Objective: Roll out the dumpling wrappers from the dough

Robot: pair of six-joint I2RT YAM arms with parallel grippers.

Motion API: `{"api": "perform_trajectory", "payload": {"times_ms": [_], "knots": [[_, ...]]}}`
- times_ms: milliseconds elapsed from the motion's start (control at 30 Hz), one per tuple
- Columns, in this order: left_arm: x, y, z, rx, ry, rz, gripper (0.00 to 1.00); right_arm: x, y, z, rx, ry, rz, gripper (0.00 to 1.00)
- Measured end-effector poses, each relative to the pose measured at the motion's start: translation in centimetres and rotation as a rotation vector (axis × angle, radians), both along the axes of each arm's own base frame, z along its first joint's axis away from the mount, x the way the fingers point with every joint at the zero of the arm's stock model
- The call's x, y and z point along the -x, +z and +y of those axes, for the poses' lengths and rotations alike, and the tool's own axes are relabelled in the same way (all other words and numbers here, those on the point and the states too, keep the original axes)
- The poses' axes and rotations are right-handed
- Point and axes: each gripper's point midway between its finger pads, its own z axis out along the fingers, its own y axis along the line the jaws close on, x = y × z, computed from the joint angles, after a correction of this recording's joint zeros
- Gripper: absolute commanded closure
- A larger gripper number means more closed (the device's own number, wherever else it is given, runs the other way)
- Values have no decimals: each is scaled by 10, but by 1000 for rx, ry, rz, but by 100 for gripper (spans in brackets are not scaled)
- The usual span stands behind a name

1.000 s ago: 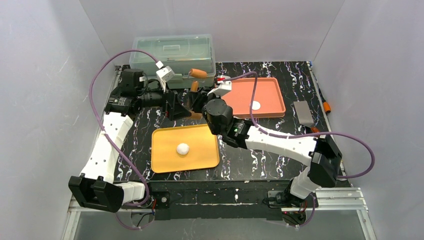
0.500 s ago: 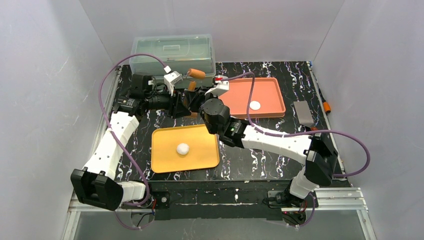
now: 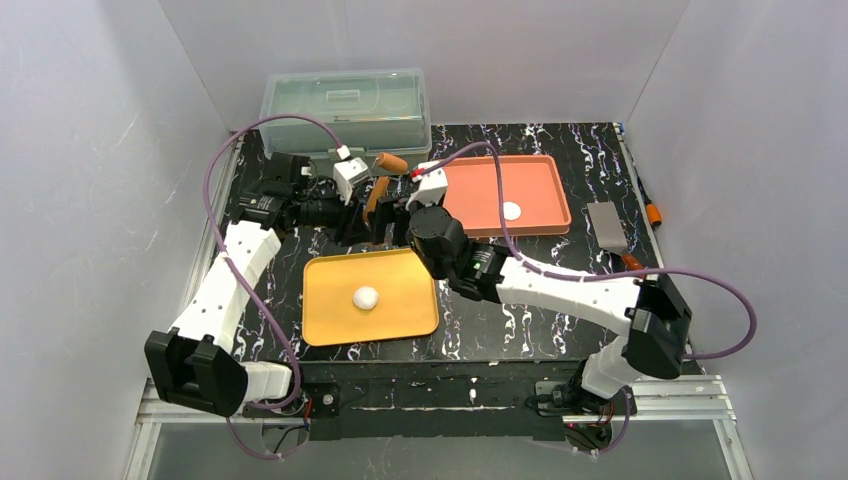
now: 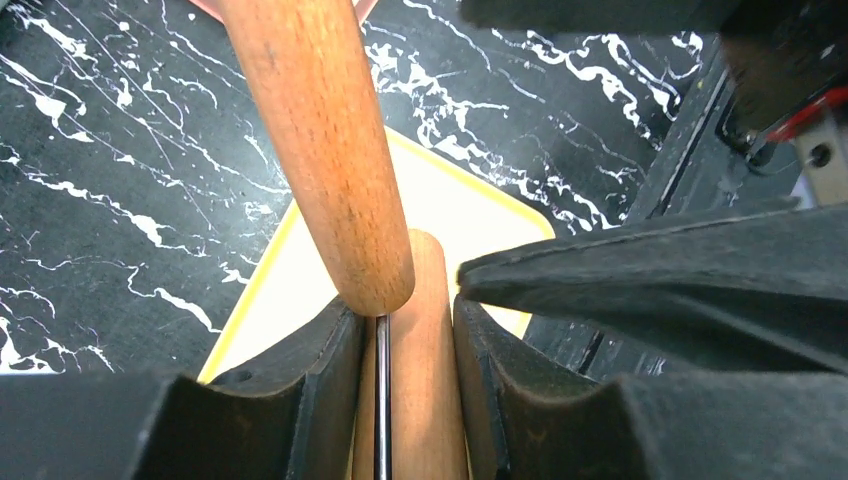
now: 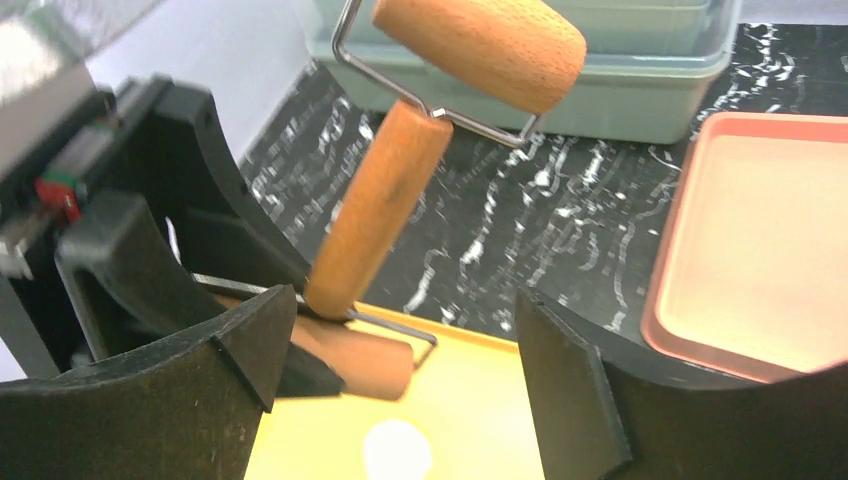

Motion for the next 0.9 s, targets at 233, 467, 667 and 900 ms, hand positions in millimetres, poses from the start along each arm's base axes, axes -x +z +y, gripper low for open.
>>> {"api": "perform_trajectory", "payload": {"times_ms": [233, 467, 667, 900], "knots": [[5, -30, 9, -83, -43, 29, 100, 20, -26, -23, 222, 137, 17, 2], [24, -45, 22, -184, -186, -10, 100, 3, 4, -93, 281, 286, 10, 2], [44, -44, 25, -198, -283, -25, 100, 6, 38, -96, 316, 513, -97, 2], [67, -34, 19, -158, -370, -49, 100, 24, 25, -39, 379, 926, -59, 2]]}}
